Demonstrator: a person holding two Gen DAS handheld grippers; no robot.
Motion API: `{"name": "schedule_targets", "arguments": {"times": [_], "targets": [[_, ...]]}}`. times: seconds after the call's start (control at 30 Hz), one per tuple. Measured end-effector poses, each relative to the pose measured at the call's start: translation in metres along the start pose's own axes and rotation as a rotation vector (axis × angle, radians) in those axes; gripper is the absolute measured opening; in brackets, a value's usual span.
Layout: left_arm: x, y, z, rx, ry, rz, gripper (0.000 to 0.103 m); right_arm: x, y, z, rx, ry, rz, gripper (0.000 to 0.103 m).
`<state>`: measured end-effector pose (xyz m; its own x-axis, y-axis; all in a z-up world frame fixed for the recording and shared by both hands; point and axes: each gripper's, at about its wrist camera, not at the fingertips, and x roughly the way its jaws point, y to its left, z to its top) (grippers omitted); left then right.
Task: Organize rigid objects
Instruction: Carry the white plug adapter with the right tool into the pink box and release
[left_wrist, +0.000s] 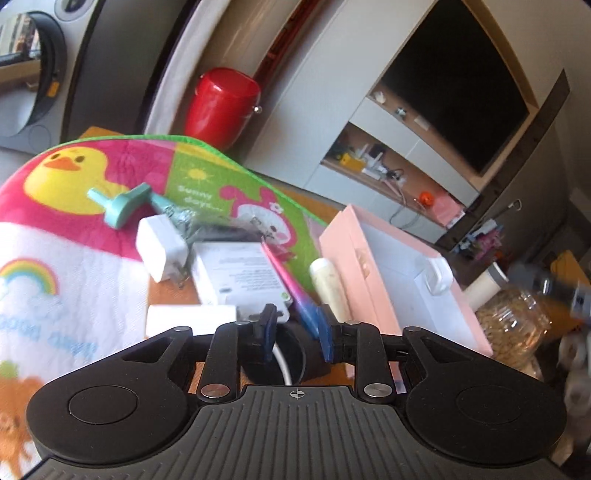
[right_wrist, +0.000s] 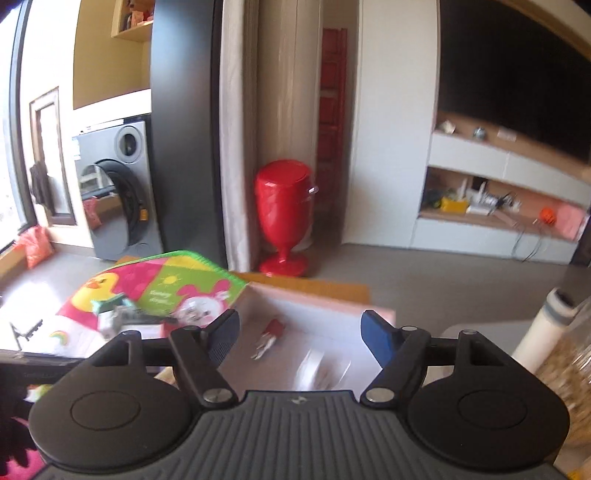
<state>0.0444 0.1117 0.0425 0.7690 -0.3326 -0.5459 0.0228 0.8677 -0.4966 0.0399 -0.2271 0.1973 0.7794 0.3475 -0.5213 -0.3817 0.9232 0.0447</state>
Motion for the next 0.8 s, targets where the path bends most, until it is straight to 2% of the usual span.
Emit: {"name": "schedule_targets", "arguments": {"times": [0.17, 0.23, 0.27, 0.4, 0.53, 0.7, 0.8], "targets": [[0.057, -0.022, 0.030, 0.036, 0.122, -0.044, 0.029, -0.005, 0.028, -0.040, -0.093, 0.001, -0.010, 0.073], [0.080, -0.031, 0.028, 0.082, 0.191, -0.013, 0.029, -0.007, 0.033, -0.050, -0.108, 0.023, 0.005, 0.073], [0.087, -0.035, 0.026, 0.104, 0.201, -0.005, 0.025, -0.007, 0.033, -0.054, -0.106, 0.036, 0.008, 0.073], [0.105, -0.045, 0.016, 0.165, 0.222, 0.013, 0.028, -0.006, 0.026, -0.071, -0.069, 0.084, 0.011, 0.073], [0.095, -0.044, 0.006, 0.232, 0.207, 0.016, 0.028, -0.001, 0.027, -0.085, -0.053, 0.112, 0.000, 0.073], [0.052, -0.037, -0.014, 0.291, 0.171, 0.090, 0.026, 0.002, 0.035, -0.095, -0.062, 0.125, 0.017, 0.073], [0.024, -0.032, -0.031, 0.289, 0.168, 0.089, 0.026, 0.002, 0.042, -0.100, -0.076, 0.126, 0.039, 0.073]]}}
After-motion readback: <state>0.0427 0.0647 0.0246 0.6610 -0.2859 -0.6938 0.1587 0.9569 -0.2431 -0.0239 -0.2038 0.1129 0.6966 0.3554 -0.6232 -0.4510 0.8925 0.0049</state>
